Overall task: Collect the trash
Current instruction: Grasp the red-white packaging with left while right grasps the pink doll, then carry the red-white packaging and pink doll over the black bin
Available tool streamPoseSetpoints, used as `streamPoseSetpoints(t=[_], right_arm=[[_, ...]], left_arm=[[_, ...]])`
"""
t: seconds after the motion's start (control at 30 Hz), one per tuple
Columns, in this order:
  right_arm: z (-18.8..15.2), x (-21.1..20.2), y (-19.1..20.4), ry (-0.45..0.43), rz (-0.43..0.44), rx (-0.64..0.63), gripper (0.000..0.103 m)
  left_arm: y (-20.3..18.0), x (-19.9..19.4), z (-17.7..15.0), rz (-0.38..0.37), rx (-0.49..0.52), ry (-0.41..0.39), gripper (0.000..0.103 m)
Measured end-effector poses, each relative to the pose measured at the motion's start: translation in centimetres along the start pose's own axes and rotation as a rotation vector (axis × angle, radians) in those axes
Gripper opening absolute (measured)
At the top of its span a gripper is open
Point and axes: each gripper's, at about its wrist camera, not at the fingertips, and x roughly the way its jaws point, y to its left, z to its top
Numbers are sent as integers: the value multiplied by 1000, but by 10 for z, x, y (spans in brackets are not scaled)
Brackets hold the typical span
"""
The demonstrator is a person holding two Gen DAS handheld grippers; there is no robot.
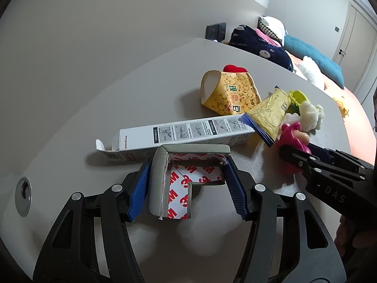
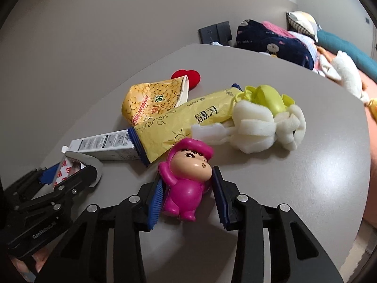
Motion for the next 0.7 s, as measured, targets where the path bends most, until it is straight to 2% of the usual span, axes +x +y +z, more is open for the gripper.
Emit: streamPoseSetpoints(t=[0.33, 0.7], right_arm=[[-23, -38, -11, -20, 19, 20, 41], [-52, -103, -24, -81, 8, 11, 41]], left_arm=[[-14, -28, -17, 9, 1, -18, 59], [-45, -62, -45, -34, 2, -35, 59]])
